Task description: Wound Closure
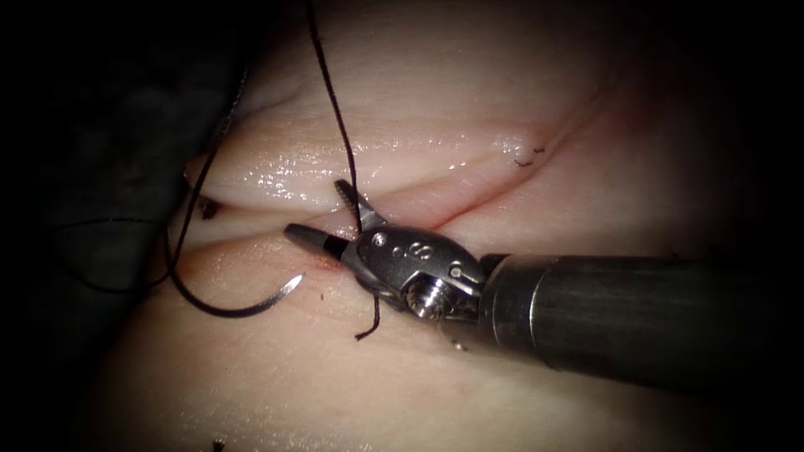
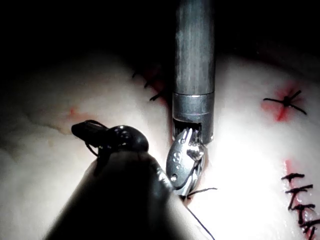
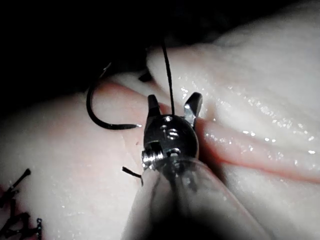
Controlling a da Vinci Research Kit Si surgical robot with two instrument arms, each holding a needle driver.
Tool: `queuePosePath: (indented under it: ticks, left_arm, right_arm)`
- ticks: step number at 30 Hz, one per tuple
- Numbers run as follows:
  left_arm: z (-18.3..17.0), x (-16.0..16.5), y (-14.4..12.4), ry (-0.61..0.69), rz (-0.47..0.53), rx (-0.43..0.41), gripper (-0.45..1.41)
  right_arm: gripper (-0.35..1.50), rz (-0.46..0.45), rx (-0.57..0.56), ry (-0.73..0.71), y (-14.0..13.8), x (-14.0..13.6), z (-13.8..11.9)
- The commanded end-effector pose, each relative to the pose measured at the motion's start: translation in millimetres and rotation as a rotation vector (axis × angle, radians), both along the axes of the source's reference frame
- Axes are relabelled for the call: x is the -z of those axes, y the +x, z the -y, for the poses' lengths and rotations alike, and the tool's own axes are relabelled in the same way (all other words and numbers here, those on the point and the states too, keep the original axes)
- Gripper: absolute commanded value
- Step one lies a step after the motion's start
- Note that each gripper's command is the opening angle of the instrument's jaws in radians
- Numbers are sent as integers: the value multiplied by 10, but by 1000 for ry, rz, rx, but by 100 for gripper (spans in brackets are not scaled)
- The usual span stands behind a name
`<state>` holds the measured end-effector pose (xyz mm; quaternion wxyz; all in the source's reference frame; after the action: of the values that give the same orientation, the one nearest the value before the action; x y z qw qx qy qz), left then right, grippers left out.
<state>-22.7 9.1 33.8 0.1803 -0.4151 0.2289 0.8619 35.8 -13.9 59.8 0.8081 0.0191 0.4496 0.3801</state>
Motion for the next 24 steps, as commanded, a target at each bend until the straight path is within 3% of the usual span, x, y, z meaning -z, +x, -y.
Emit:
queuePosePath:
  ticks: [1,2,3,4,5,6,13,14,15,16,17,18,19,20,21,24]
  left_arm:
    - [0,-5,-5,-1,1,0,-45]
    - [0,-5,-5,-1,1,0,-45]
    - [0,-5,-5,-1,0,0,-45]
    - [0,-5,-5,-1,0,0,-45]
    - [0,-4,-5,-1,0,0,-45]
    - [2,-2,-5,-4,7,-5,-45]
    - [3,3,-12,-11,26,-12,-45]
    - [2,3,-15,-12,30,-13,-45]
    - [1,3,-18,-10,30,-13,-45]
    - [1,3,-18,-10,30,-13,-45]
    - [-1,3,-22,-9,35,-16,-45]
    - [-5,1,-31,-4,42,-22,-45]
    - [-5,1,-31,-4,42,-22,-45]
    - [-9,-1,-38,-5,42,-24,-45]
    - [-19,-7,-49,-12,31,-34,-45]
    - [-45,-29,-79,-24,22,-35,-45]
  right_arm:
    - [96,-1,6,-4,7,-1,3]
    - [96,-1,6,-4,7,-1,3]
    - [27,2,16,-11,7,0,4]
    - [27,2,16,-11,7,0,4]
    - [-25,8,26,-11,7,0,5]
    - [-35,72,4,-3,8,1,8]
    - [-35,61,3,-28,-2,4,5]
    - [-13,56,11,-26,-9,6,6]
    - [24,43,15,-29,-17,9,7]
    - [24,43,15,-29,-17,9,7]
    - [48,30,9,-40,-27,12,9]
    - [88,1,-6,-64,-52,22,15]
    - [88,1,-6,-64,-52,22,15]
    - [100,-11,-10,-71,-63,27,17]
    - [108,-13,-28,-87,-88,37,26]
    - [95,-4,-49,-104,-127,51,47]
